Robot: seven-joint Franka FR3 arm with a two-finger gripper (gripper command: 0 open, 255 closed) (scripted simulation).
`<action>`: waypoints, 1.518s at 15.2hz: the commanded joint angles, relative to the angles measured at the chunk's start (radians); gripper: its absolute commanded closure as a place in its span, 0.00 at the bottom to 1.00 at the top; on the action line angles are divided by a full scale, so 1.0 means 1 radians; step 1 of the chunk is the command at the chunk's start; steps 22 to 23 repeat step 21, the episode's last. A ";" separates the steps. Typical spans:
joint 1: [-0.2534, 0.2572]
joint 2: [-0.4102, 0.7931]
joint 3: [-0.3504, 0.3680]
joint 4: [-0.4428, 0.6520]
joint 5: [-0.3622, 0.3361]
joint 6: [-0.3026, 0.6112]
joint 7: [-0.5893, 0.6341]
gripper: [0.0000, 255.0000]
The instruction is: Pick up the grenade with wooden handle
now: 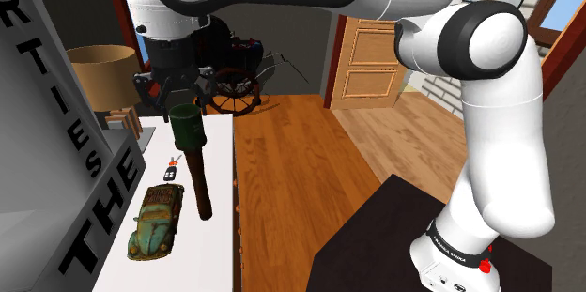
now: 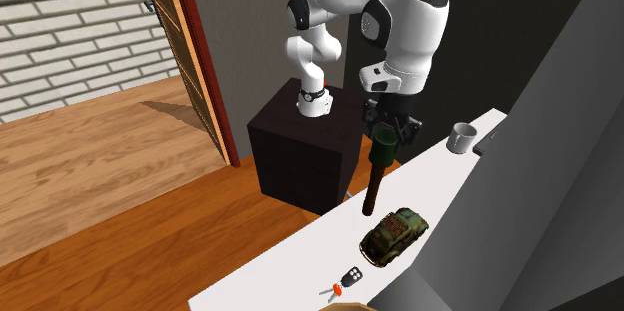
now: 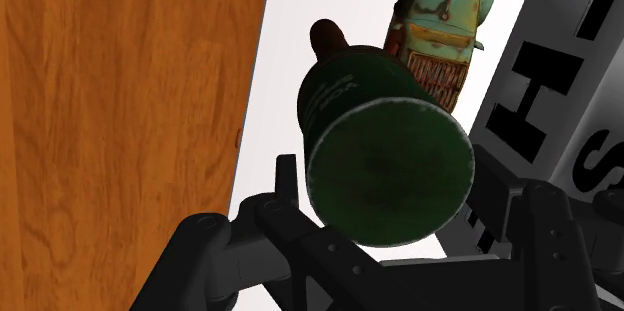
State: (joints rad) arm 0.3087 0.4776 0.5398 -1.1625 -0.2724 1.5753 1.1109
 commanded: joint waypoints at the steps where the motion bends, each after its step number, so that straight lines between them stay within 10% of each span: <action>1: 0.000 0.000 0.000 -0.001 0.000 0.000 0.000 1.00; 23: 0.160 0.180 -0.034 0.527 -0.081 -0.335 -0.035 1.00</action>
